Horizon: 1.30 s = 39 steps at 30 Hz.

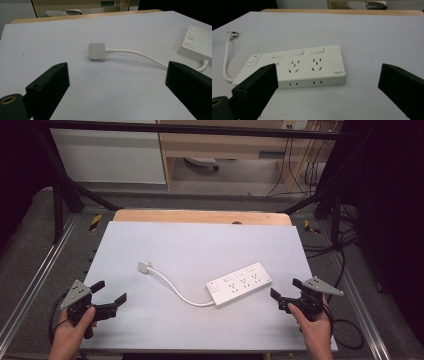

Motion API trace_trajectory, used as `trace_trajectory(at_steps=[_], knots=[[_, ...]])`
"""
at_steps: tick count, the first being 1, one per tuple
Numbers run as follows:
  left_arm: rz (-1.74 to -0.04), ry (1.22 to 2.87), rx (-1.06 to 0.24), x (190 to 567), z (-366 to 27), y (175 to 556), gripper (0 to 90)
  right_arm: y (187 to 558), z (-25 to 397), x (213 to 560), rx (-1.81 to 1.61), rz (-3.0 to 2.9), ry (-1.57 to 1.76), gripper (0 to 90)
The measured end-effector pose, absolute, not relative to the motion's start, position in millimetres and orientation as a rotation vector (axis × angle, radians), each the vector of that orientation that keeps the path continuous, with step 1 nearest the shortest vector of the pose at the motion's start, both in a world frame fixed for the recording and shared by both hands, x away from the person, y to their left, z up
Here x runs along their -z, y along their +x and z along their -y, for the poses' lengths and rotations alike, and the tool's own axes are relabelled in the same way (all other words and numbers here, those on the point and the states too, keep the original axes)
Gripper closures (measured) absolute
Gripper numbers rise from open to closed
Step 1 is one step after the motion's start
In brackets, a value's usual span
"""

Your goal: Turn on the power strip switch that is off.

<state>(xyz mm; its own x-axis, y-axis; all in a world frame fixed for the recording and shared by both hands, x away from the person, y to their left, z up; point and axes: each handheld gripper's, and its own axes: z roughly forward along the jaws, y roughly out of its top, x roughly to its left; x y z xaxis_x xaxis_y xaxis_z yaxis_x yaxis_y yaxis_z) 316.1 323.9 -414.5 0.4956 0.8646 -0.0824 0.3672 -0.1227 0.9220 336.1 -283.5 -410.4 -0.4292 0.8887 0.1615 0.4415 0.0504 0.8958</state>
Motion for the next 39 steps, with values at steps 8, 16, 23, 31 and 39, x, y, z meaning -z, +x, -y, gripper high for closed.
trace_trajectory(at_steps=[8, 16, 23, 31, 39], knots=[[-1.045, 1.715, -0.602, 415, -322, 316, 5.6, 336, 277, 402, -1.37, -1.898, 1.29, 3.2], [-1.042, 1.722, -0.601, 415, -322, 316, 5.7, 335, 267, 389, -1.379, -1.922, 1.239, 3.2], [-1.04, 1.727, -0.602, 416, -321, 317, 5.7, 336, 259, 375, -1.394, -1.929, 1.191, 3.4], [-1.037, 1.731, -0.603, 416, -321, 317, 5.7, 340, 253, 370, -1.414, -1.945, 1.178, 3.5], [-1.035, 1.733, -0.602, 416, -320, 317, 5.7, 350, 245, 363, -1.426, -1.956, 1.149, 3.8]])
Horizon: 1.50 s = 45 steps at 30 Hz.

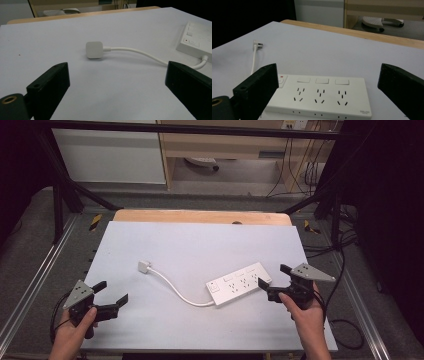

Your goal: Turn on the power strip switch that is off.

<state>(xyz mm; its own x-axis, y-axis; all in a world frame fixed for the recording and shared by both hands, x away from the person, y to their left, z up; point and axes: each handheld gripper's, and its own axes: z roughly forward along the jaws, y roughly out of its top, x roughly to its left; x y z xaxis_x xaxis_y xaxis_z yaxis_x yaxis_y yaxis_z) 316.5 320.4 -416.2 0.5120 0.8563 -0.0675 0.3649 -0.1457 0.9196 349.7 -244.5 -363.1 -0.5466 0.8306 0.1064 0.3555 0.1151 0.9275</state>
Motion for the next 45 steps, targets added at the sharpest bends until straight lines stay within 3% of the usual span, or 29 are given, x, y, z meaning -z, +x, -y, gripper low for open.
trace_trajectory(at_steps=[45], knots=[[-1.028, 1.746, -0.597, 417, -320, 316, 5.7, 385, 189, 357, -1.416, -2.099, 1.055, 12.4]])
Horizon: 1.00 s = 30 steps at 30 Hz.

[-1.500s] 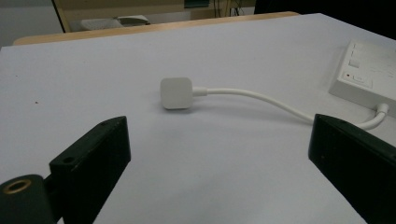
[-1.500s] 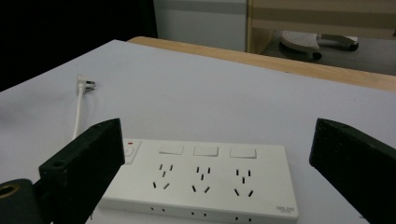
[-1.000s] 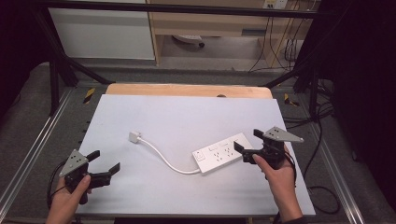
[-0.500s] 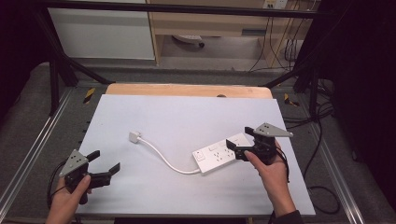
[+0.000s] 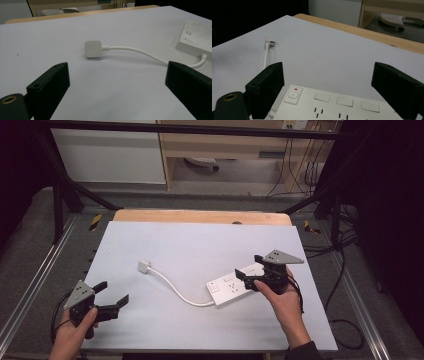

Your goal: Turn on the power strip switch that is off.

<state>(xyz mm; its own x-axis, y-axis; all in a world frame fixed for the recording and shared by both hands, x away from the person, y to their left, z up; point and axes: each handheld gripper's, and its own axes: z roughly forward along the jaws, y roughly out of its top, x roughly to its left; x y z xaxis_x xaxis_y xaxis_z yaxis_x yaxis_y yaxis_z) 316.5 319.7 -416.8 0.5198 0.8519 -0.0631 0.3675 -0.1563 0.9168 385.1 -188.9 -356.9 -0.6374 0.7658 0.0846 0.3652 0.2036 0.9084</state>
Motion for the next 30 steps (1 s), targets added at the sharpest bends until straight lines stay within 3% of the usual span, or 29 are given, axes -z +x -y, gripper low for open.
trace_trajectory(at_steps=[13, 14, 17, 18, 20, 24, 30], knots=[[-1.025, 1.749, -0.599, 417, -320, 316, 5.7, 390, 177, 361, -1.408, -2.145, 1.037, 25.8], [-1.025, 1.749, -0.599, 417, -320, 316, 5.7, 390, 175, 362, -1.408, -2.148, 1.033, 32.2], [-1.025, 1.748, -0.599, 417, -320, 316, 5.7, 390, 174, 362, -1.403, -2.144, 1.029, 36.9], [-1.024, 1.749, -0.599, 417, -320, 316, 5.7, 391, 172, 362, -1.403, -2.148, 1.031, 43.4], [-1.023, 1.749, -0.599, 417, -320, 316, 5.7, 391, 172, 363, -1.405, -2.146, 1.028, 45.8], [-1.024, 1.751, -0.6, 417, -319, 317, 5.7, 392, 168, 367, -1.397, -2.148, 1.013, 60.7], [-1.028, 1.758, -0.6, 418, -318, 318, 5.7, 394, 166, 371, -1.379, -2.152, 1.012, 70.9]])
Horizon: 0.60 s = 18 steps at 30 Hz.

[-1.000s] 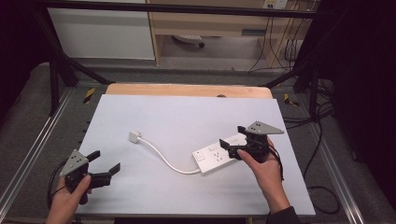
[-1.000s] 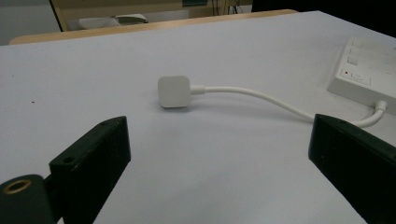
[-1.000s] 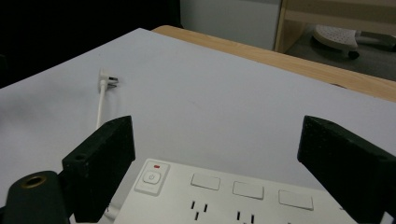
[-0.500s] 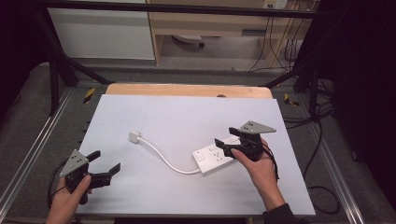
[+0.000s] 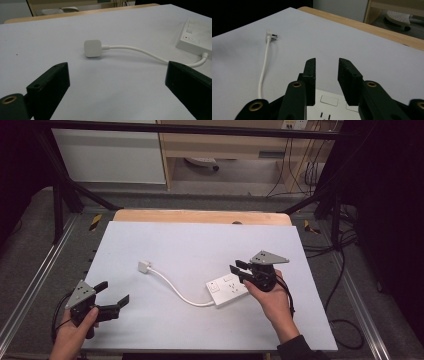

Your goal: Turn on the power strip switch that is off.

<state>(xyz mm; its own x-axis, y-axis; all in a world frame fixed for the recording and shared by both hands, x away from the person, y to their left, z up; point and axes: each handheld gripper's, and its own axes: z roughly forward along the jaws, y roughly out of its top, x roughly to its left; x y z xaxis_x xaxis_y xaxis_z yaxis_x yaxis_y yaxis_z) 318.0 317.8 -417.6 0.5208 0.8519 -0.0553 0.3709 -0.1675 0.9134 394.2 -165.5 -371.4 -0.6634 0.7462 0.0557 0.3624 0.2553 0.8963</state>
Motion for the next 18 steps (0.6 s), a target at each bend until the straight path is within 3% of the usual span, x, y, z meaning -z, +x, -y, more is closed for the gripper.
trace_trajectory(at_steps=[3, 12, 18], knots=[[-1.027, 1.763, -0.603, 418, -318, 318, 5.7, 395, 165, 376, -1.398, -2.136, 1.003, 78.2], [-1.022, 1.764, -0.605, 417, -317, 319, 5.7, 396, 164, 392, -1.385, -2.129, 1.037, 88.3], [-1.021, 1.767, -0.606, 417, -316, 319, 5.7, 399, 160, 401, -1.374, -2.154, 1.043, 90.0]])
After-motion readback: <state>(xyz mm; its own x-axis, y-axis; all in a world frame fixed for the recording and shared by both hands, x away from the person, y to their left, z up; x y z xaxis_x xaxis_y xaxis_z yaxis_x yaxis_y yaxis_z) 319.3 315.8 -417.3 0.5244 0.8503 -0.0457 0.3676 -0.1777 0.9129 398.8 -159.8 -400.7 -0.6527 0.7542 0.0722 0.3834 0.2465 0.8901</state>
